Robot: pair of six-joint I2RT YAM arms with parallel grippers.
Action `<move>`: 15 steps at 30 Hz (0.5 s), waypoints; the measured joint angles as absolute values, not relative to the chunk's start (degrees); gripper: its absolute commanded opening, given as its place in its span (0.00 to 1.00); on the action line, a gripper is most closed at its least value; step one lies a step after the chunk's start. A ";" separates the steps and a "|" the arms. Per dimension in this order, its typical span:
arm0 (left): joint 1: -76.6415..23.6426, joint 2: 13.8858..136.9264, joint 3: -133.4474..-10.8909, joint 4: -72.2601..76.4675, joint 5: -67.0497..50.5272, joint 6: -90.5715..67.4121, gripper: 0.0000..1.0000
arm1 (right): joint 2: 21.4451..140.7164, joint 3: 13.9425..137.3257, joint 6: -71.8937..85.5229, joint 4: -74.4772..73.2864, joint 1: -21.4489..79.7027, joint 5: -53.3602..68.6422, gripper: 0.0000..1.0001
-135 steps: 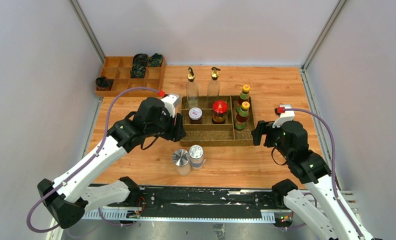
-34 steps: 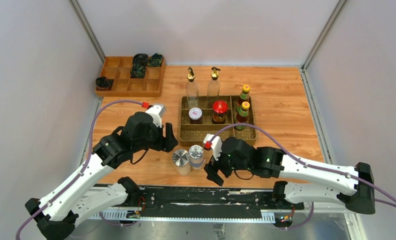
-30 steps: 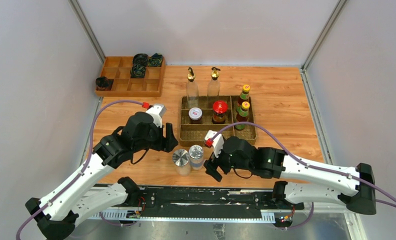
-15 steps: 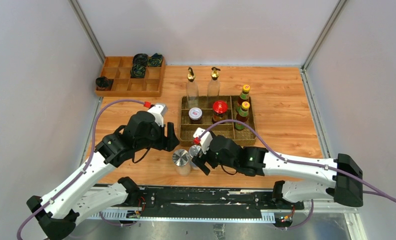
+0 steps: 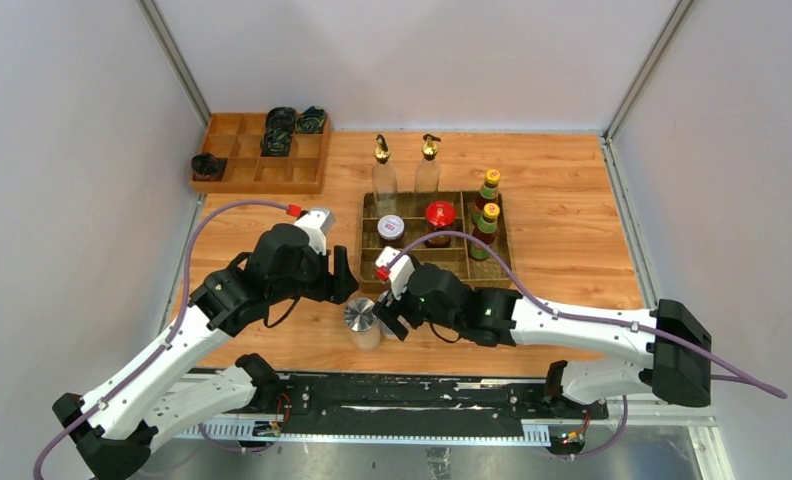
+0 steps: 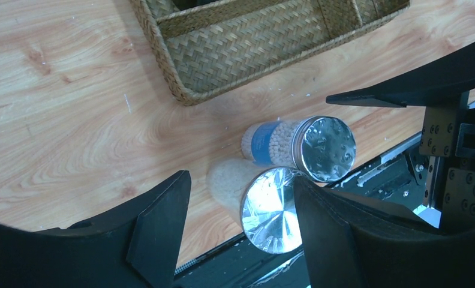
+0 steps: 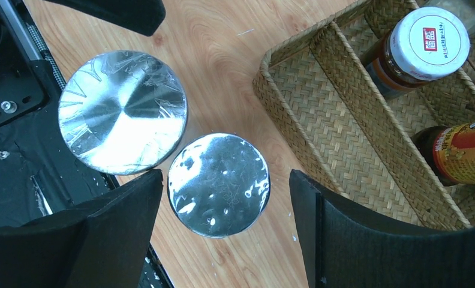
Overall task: Organize the condiment bottles
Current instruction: Pick up the bottle from the center of the board.
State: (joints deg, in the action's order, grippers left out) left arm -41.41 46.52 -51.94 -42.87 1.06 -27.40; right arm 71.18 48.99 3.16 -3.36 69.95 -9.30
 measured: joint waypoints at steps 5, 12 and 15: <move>-41.41 46.26 -51.92 -42.68 1.06 -27.40 0.69 | 71.61 48.99 3.38 -2.85 69.08 -9.28 0.79; -41.41 46.22 -51.79 -42.54 1.04 -27.40 0.69 | 71.09 48.25 4.10 -1.21 66.61 -9.17 0.77; -41.41 46.22 -51.79 -42.54 1.02 -27.40 0.69 | 71.09 48.23 4.36 -1.17 66.15 -9.04 0.77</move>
State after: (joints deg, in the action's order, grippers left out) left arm -41.41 46.22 -51.79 -42.54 1.02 -27.40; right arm 71.09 48.23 4.36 -1.17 66.15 -9.04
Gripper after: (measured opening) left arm 0.690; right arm 0.776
